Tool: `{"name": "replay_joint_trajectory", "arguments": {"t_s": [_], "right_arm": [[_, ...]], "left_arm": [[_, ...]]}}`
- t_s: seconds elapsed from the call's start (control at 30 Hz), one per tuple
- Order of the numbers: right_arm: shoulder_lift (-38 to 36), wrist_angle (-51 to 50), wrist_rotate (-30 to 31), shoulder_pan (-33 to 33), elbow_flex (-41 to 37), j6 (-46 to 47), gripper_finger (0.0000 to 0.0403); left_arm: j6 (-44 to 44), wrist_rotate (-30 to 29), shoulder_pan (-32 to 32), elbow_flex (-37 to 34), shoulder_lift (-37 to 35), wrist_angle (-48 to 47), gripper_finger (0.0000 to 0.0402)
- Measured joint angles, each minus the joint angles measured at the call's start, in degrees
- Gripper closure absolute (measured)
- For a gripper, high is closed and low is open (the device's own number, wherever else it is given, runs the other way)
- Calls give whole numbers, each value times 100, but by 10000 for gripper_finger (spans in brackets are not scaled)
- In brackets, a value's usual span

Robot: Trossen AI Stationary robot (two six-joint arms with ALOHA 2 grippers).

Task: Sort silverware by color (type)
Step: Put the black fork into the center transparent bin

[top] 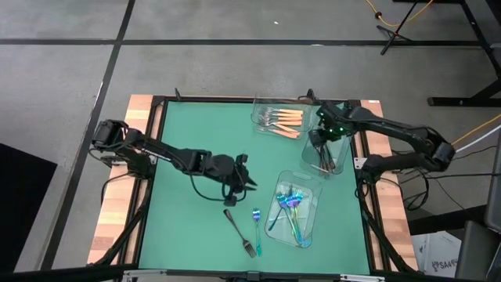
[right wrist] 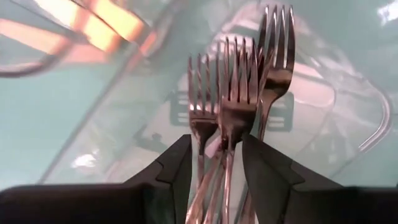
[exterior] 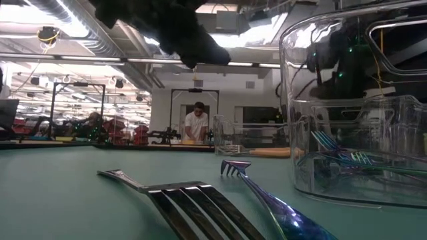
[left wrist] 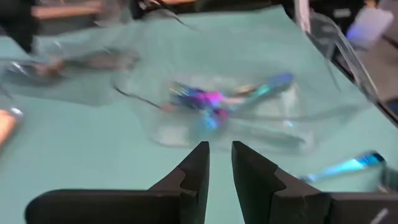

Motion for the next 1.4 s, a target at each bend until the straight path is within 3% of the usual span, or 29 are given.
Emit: {"name": "replay_joint_trajectory", "arguments": {"t_s": [0.33, 0.63, 1.03, 1.4], "right_arm": [[-913, 361, 0, 9, 2, 1, 274], [-1055, 890, -61, 66, 2, -20, 274], [-1055, 1061, -46, 1215, 2, 132, 274], [-1055, 2093, 135, 2297, 2, 498, 274]], "left_arm": [[30, 1, -901, 0, 7, -636, 339], [40, 1, -1601, 0, 443, -611, 339], [46, -40, -1767, 0, 1142, -549, 339], [489, 110, -1767, -2, 1463, -551, 339]]}}
